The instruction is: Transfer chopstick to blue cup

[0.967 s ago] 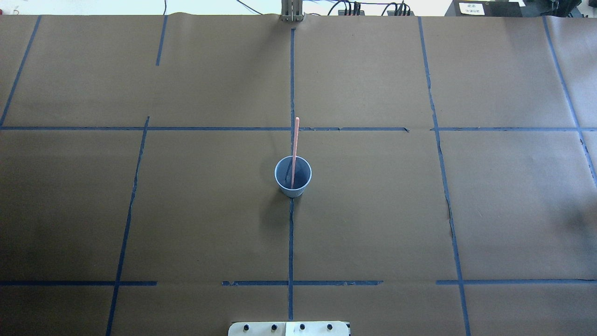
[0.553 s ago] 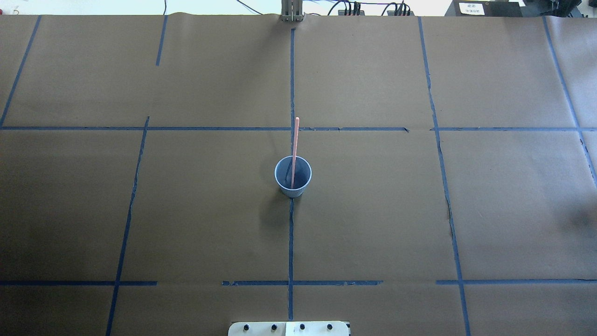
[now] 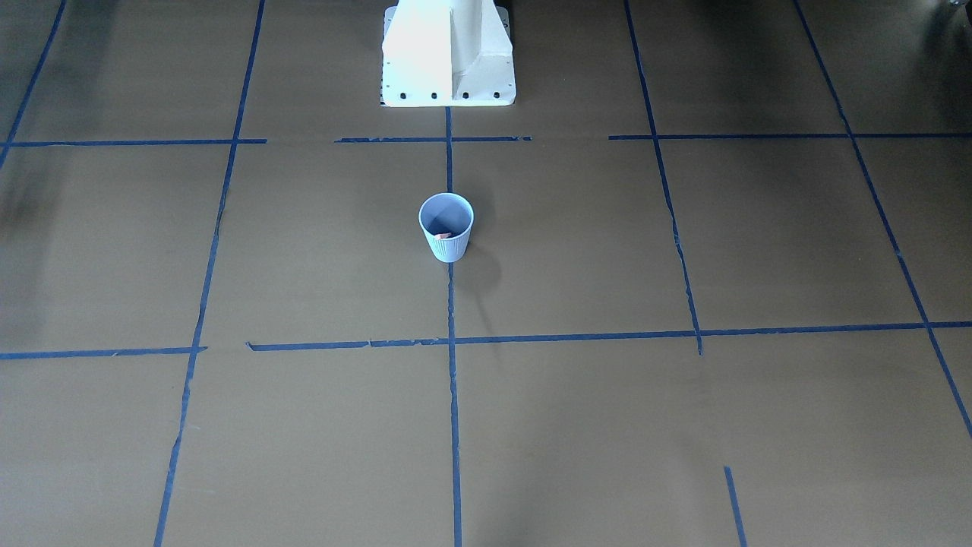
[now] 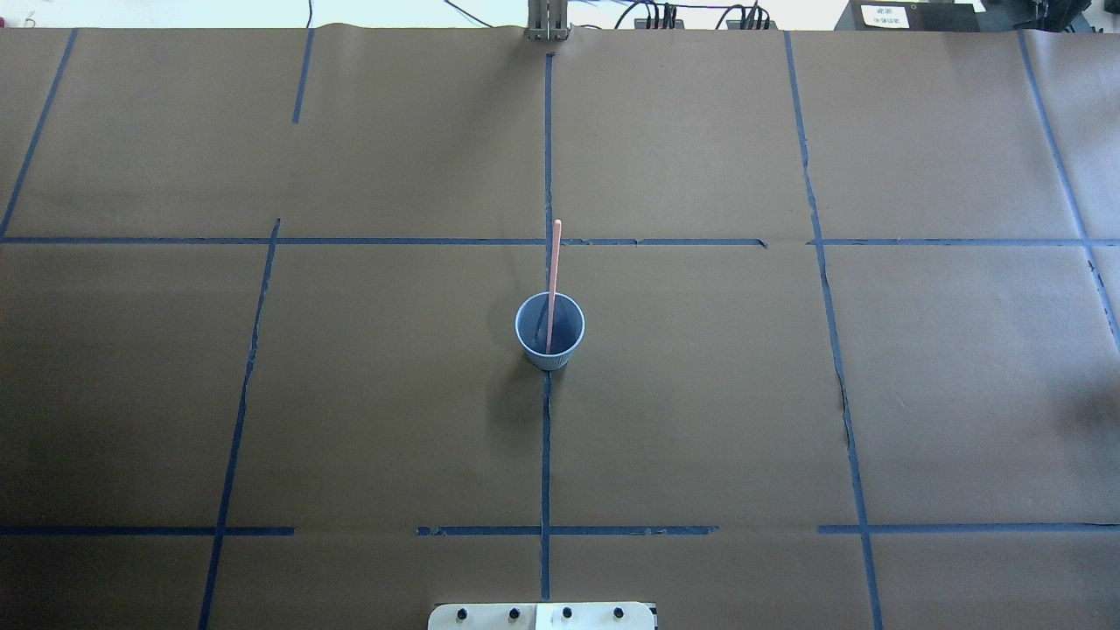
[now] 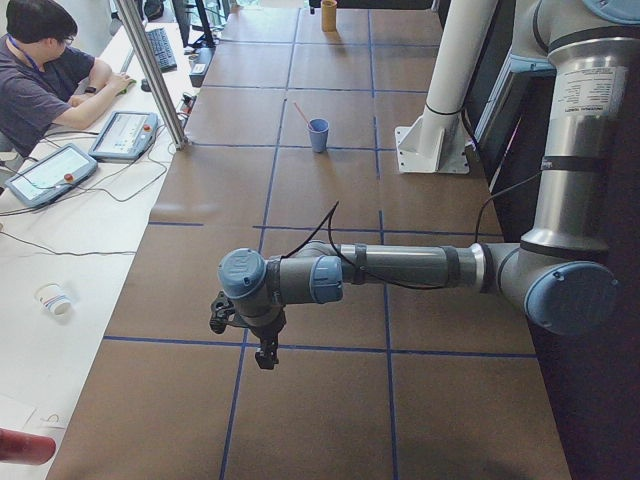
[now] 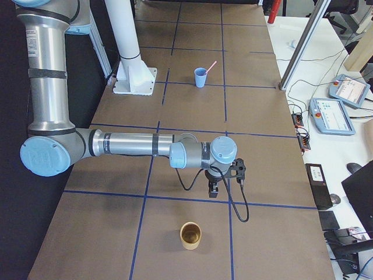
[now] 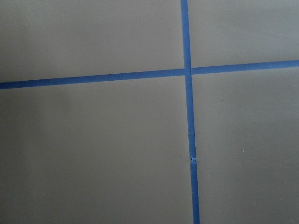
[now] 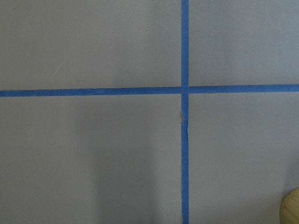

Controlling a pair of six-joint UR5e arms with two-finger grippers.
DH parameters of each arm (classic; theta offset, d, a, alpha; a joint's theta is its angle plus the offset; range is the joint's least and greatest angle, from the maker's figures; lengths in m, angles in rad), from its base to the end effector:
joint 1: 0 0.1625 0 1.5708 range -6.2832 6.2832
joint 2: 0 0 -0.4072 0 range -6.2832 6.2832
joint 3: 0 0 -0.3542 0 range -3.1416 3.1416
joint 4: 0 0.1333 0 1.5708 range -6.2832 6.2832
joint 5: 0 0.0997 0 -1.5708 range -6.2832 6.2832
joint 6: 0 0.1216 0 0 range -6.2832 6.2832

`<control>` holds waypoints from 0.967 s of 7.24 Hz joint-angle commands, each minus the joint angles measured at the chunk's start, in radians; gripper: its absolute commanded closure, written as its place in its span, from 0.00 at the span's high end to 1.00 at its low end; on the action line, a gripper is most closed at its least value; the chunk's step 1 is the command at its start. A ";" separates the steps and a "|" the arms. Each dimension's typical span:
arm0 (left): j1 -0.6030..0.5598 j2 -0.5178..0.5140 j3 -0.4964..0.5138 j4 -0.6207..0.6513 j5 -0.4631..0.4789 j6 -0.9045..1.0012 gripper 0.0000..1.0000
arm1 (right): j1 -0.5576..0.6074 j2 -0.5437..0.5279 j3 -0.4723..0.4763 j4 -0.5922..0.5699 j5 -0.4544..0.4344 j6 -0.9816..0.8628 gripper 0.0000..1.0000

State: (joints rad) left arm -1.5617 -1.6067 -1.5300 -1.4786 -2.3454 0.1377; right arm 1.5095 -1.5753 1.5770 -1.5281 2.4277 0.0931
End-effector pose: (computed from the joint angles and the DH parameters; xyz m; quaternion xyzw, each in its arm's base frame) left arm -0.0441 -0.4600 0.6673 -0.0206 0.3794 0.0495 0.9237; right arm 0.0134 -0.4572 0.6442 -0.0119 -0.4157 0.0052 0.9094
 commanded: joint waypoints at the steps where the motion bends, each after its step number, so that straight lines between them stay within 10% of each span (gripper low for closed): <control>1: 0.000 0.007 -0.001 -0.002 0.000 0.002 1.00 | 0.038 -0.009 0.000 0.006 -0.021 -0.006 1.00; 7: 0.000 0.007 -0.004 -0.002 0.000 0.003 1.00 | 0.101 -0.023 0.011 0.006 -0.041 -0.009 1.00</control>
State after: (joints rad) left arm -1.5616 -1.6000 -1.5334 -1.4803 -2.3455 0.1411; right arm 1.6099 -1.5975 1.5863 -1.5217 2.3871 0.0844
